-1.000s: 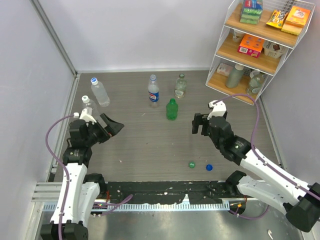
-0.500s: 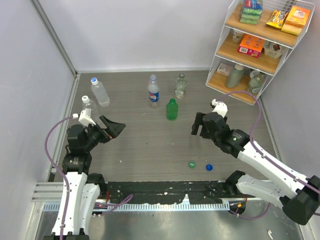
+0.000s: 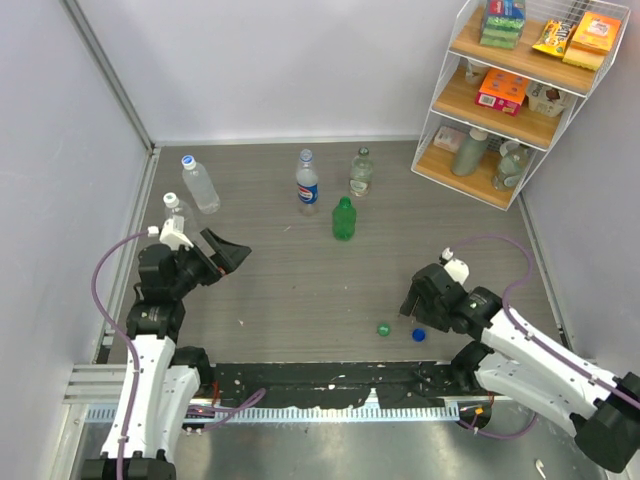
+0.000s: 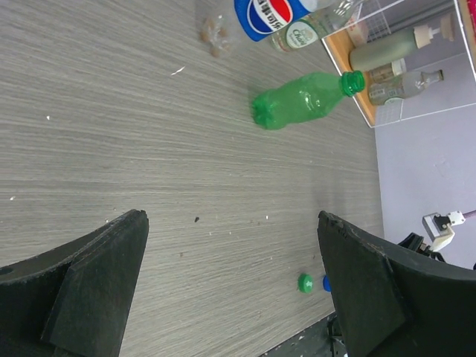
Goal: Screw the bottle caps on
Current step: Pick up the bottle cap from the center of the board.
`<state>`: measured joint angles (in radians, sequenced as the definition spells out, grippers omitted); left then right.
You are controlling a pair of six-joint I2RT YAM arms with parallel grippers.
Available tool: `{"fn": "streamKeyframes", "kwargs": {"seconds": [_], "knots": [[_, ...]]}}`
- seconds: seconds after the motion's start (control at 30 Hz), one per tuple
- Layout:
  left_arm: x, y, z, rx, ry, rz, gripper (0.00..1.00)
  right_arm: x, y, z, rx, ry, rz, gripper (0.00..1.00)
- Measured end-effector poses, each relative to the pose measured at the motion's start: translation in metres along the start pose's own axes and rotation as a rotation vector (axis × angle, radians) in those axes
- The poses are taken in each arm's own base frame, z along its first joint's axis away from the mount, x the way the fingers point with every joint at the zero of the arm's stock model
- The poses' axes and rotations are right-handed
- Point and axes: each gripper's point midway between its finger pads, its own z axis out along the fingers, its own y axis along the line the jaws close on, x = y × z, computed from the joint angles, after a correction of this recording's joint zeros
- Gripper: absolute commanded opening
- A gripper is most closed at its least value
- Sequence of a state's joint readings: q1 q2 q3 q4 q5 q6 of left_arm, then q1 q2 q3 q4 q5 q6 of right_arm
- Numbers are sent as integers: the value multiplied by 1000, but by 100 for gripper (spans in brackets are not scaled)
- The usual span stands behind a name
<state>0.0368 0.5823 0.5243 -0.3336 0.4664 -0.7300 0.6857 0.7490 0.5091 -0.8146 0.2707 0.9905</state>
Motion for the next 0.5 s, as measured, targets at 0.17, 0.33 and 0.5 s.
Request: {"fn": "streamKeyframes", "kwargs": {"seconds": [0.17,0.33,0.5], "knots": [[3,7,5,-26,24,-17,100,20,-12,10,100,109,-35,54],[4,8,5,-34,24,-19,100,34,-20,12,148,186,-62,44],[3,9,5,-36,22,-19,100,37,-16,11,123,205,-61,38]]}}
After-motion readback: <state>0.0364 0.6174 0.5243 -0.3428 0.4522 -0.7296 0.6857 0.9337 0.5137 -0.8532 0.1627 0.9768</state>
